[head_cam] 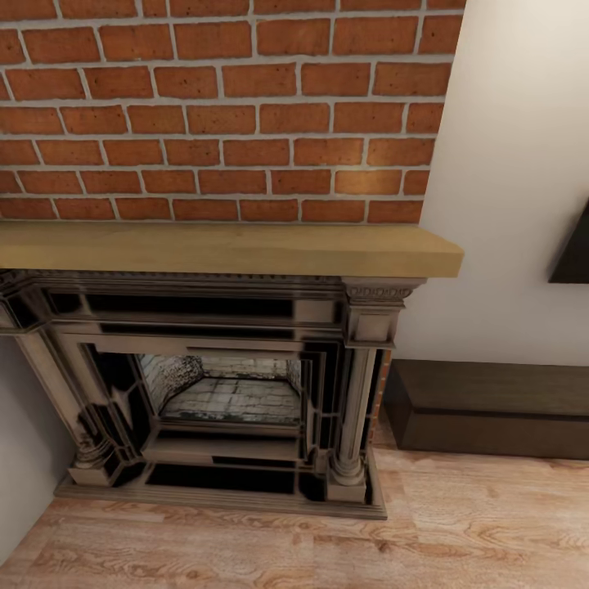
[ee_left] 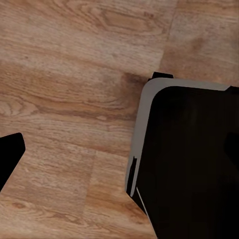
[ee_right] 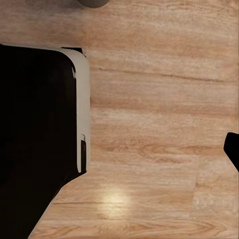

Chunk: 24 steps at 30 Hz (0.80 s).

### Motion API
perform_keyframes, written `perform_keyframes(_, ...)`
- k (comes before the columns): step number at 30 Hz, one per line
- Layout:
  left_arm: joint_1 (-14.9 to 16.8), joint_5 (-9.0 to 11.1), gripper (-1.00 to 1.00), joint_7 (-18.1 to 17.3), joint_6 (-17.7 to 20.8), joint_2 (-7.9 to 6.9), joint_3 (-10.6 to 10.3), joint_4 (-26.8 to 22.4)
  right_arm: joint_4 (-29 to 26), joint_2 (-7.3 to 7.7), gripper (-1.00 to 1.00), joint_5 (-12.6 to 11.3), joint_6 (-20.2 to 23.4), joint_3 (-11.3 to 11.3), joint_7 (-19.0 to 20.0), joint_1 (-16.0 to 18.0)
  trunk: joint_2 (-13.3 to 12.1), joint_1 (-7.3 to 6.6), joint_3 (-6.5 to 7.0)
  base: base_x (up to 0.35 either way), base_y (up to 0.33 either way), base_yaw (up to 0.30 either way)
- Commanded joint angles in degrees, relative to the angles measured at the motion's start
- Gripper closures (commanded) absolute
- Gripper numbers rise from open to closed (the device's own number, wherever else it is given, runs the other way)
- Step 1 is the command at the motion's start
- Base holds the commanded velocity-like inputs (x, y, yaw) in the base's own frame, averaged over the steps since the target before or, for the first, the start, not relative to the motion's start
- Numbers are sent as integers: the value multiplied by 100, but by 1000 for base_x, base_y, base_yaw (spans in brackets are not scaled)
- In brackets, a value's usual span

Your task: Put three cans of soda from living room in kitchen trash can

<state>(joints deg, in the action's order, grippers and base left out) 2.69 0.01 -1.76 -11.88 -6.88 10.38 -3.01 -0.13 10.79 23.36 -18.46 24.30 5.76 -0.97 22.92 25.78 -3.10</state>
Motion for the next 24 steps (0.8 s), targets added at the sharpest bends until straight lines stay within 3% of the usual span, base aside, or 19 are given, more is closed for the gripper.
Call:
perform_keyframes(1,1,0,-100,0,1,1,0,1,0,1,-100,4,0,-13,2,0,0,0,0,0,0,0)
perform_keyframes(10,3,-5,-100,0,2,3,-1,2,23,-10,-100,24,0,-29,4,0,0,0,0,0,0,0)
perform_keyframes(24,3,7,-100,0,6,19,8,2,72,-176,-100,3,0,-22,4,0,0,0,0,0,0,0)
